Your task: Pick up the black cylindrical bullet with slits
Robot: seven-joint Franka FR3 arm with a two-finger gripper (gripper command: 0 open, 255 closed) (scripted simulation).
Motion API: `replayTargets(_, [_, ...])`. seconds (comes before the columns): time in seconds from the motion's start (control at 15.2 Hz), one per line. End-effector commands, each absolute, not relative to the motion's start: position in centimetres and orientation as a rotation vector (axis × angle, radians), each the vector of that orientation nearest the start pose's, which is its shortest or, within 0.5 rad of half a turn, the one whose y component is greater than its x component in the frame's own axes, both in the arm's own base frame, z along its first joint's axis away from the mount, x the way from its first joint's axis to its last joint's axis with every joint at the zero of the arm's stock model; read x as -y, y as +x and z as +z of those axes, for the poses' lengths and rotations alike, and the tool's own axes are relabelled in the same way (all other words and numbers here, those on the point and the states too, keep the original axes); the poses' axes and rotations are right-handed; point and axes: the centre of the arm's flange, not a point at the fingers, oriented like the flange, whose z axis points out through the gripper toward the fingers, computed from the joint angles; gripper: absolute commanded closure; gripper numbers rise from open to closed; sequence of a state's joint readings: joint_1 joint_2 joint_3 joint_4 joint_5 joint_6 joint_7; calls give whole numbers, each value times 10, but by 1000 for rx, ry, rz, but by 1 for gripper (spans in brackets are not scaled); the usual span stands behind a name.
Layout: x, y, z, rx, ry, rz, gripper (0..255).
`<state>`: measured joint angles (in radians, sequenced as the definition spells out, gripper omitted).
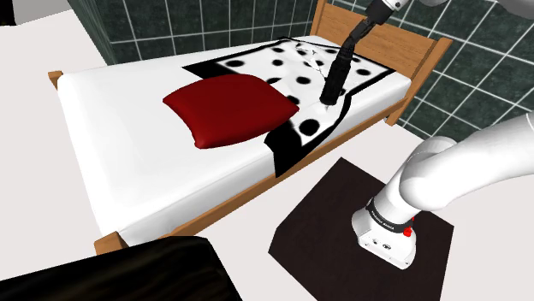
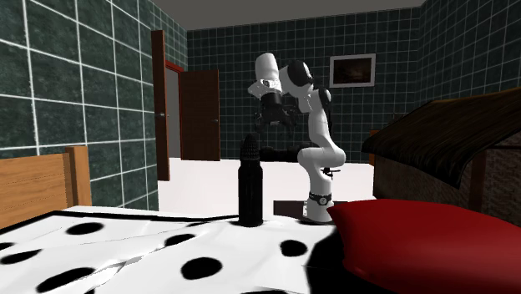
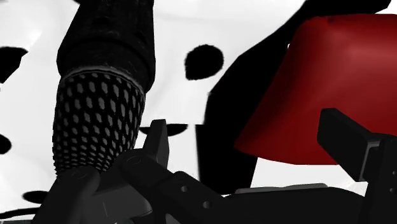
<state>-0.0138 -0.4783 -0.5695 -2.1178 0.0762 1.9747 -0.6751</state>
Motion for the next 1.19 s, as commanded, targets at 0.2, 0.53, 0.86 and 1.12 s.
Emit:
replayTargets(0.2, [344, 367, 608, 140, -2912, -772, 0])
replayTargets(0.53, [378, 372, 604, 142, -2879, -861, 0])
replayTargets(0.86, [378, 372, 578, 142, -2879, -861, 0])
replayTargets(1.12, [378, 372, 575, 142, -2879, -860, 255])
